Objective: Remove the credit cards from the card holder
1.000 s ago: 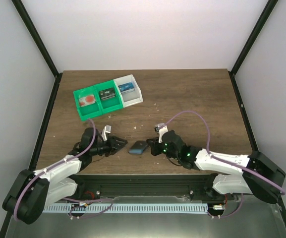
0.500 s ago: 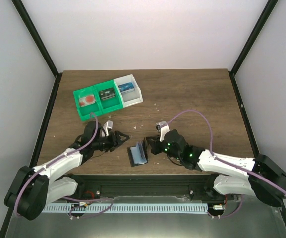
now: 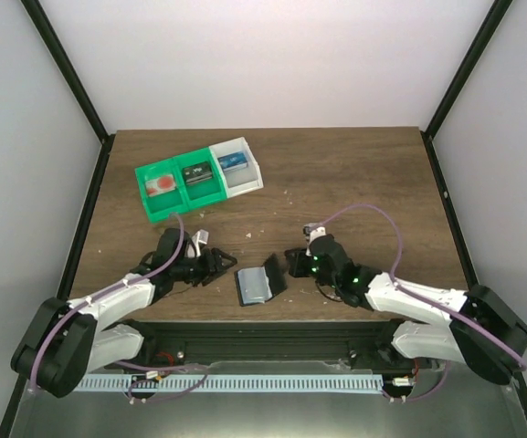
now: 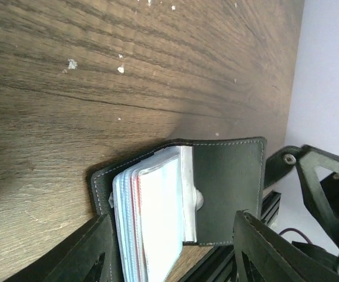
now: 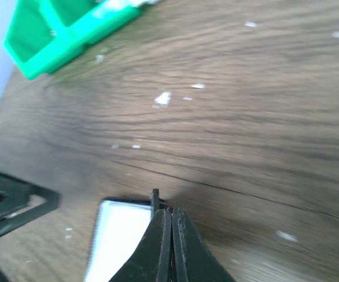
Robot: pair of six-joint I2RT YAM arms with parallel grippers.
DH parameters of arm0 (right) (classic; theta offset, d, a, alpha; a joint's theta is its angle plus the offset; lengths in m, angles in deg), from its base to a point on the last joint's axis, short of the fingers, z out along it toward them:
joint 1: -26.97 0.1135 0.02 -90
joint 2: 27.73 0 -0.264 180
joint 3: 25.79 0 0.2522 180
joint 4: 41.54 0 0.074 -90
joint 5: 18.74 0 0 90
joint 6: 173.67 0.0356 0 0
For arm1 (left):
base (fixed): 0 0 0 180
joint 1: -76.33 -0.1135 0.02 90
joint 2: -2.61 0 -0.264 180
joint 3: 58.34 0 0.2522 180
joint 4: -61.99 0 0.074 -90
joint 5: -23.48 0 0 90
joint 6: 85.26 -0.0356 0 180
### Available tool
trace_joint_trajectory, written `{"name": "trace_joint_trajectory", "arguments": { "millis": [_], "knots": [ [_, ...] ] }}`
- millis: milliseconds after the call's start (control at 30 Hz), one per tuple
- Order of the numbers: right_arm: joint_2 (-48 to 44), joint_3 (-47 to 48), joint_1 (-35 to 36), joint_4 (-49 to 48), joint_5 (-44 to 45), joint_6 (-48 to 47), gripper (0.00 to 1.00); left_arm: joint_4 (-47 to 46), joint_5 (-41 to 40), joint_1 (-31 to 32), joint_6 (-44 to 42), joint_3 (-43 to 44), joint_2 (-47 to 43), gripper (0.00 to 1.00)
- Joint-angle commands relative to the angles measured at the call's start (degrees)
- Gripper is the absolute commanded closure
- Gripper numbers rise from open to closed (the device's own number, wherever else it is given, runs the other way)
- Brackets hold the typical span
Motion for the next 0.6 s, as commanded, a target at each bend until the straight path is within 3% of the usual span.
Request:
{"name": "trace_joint_trajectory", "arguments": {
  "millis": [0, 200, 333, 433, 567],
  "knots": [
    [-4.27, -5.13, -3.47, 4.51, 0.72, 2.95, 1.0, -2.8, 0.76, 0.6, 0.24, -0.81, 2.16, 0.44],
    [-4.45, -7.75, -3.76, 5.7, 1.15, 5.71, 0.98, -5.81, 2.53, 1.27, 0.35, -0.31, 6.43, 0.54],
    [-3.96, -6.19, -3.81, 9.06, 2.38, 6.98, 0.76, -6.6, 2.63, 1.73, -0.22, -0.08, 7.85, 0.54],
    [-4.39, -1.0, -3.75, 15.11, 2.37, 6.1, 0.71, -7.35, 2.93, 1.85, -0.12, -0.39, 8.43, 0.54],
    [-5.09, 4.18, -3.68, 17.2, -4.96, 2.67, 0.68, -9.26, 3.34, 2.02, 0.82, -1.35, 8.27, 0.54]
  ]
}}
